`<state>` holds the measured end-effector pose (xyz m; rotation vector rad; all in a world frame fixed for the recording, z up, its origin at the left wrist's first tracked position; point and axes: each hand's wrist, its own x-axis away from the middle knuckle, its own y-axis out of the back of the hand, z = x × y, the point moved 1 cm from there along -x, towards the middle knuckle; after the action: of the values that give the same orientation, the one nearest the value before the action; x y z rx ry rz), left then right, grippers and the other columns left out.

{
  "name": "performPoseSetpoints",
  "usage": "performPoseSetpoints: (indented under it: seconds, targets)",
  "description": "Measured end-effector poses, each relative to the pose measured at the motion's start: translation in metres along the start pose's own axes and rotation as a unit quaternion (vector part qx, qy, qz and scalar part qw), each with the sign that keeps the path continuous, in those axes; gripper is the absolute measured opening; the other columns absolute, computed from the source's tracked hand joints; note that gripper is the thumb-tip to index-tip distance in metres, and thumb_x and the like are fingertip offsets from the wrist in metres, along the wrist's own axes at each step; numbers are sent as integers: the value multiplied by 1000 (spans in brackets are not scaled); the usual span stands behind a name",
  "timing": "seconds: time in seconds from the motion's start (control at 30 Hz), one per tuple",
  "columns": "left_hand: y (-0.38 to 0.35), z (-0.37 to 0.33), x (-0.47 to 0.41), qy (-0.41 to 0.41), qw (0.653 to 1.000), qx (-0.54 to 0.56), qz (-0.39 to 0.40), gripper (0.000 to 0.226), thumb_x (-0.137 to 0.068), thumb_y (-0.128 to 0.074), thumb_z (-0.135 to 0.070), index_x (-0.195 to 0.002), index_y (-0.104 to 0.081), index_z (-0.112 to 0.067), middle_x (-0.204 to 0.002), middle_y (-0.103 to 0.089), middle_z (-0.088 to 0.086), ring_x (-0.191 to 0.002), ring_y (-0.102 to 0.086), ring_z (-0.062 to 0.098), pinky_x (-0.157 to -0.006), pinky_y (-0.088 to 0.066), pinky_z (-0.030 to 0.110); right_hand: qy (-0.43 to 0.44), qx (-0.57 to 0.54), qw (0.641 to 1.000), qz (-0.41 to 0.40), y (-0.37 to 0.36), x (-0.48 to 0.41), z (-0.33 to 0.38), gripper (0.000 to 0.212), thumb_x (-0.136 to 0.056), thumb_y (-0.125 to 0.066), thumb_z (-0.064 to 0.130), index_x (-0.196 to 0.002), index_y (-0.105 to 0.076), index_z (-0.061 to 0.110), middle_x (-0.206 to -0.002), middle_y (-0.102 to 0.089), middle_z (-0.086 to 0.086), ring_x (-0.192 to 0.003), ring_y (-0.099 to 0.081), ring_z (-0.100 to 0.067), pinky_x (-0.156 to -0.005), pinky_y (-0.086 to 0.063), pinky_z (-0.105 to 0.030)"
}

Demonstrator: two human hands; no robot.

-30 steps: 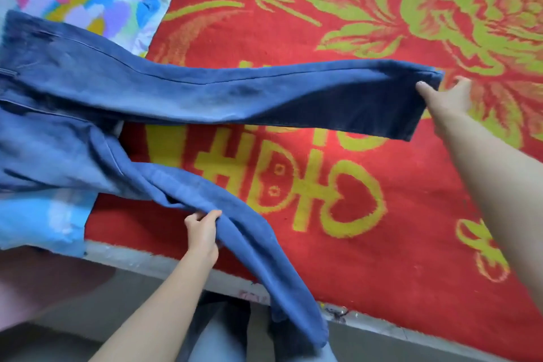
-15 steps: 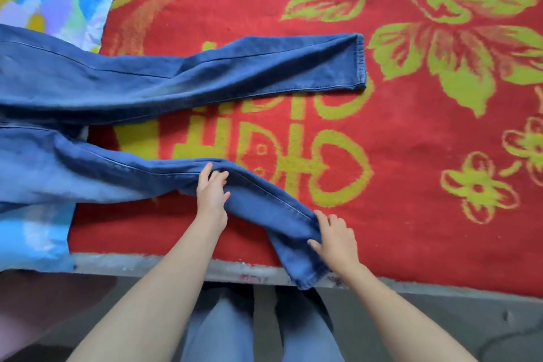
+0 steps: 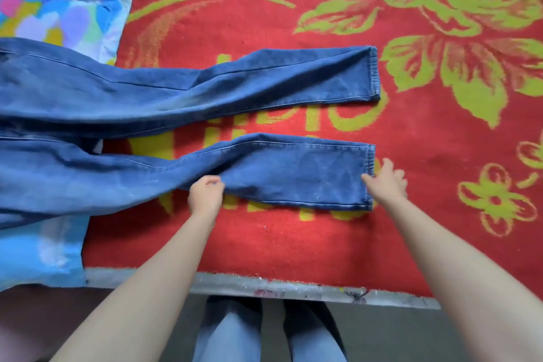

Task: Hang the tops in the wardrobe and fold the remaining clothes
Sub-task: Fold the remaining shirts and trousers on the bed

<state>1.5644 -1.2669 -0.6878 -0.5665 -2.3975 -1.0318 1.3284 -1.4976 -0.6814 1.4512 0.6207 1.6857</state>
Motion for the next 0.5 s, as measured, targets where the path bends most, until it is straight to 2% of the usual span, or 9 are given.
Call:
performPoseSetpoints:
  seconds: [0.07, 0.13, 0.17, 0.23, 0.3, 0.37, 0.43, 0.5]
  targets:
    - [16, 34, -11, 135, 987, 21, -84, 23, -81, -60, -7, -99, -65, 7, -102, -65, 26, -98, -62, 38, -80, -48, 40, -15, -75, 997, 32, -35, 4, -5, 74, -86, -64, 30, -144, -25, 5, -142, -35, -25, -133, -32, -38, -108, -28, -41]
    - [30, 53, -22, 239, 954, 151, -103, 33, -85, -60, -11, -111, -56, 8, -98, -61, 21, -89, -62, 33, -77, -49, 39, -54, -135, 989, 11, -56, 7, -10, 75, -82, -69, 28, -139, -31, 0, -138, -43, -23, -130, -37, -38, -108, -29, -41]
    - [35, 58, -27, 259, 935, 223, -94, 34, -88, -58, -11, -118, -52, 4, -102, -58, 18, -90, -61, 32, -77, -48, 38, -81, -158, 984, -19, -60, 7, -13, 72, -80, -71, 25, -136, -35, -2, -135, -47, -24, -127, -40, -38, -106, -32, -42]
    - [47, 61, -40, 259, 910, 316, -67, 40, -93, -53, -12, -130, -44, 0, -124, -52, 17, -111, -57, 32, -89, -44, 36, -139, -204, 967, -61, -61, 6, -16, 59, -76, -74, 17, -125, -48, -5, -126, -54, -25, -119, -50, -38, -99, -40, -42]
    - [54, 59, -52, 247, 898, 358, -60, 43, -94, -51, -12, -136, -41, -4, -136, -47, 14, -121, -51, 30, -98, -40, 37, -180, -237, 954, -43, -53, 4, -18, 47, -75, -75, 11, -115, -58, -7, -118, -61, -23, -109, -58, -36, -88, -46, -39]
    - [58, 54, -62, 250, 877, 407, -57, 45, -93, -54, -14, -137, -41, -11, -134, -50, 7, -117, -53, 27, -99, -40, 38, -179, -241, 954, -21, -40, -1, -20, 42, -76, -75, 9, -112, -61, -9, -108, -63, -21, -97, -60, -31, -77, -44, -35]
    - [60, 41, -67, 261, 849, 457, -48, 44, -91, -58, -22, -134, -44, -19, -124, -53, 1, -109, -55, 23, -97, -43, 37, -152, -234, 960, -36, -17, -10, -22, 38, -78, -73, 11, -108, -63, -8, -95, -61, -16, -85, -54, -24, -72, -39, -33]
    - [61, 33, -69, 289, 829, 473, -70, 45, -86, -65, -31, -127, -49, -24, -114, -57, -1, -95, -60, 20, -84, -50, 34, -145, -245, 956, -71, 5, -19, -30, 34, -79, -72, 11, -107, -64, -6, -92, -56, -11, -85, -50, -21, -73, -37, -32]
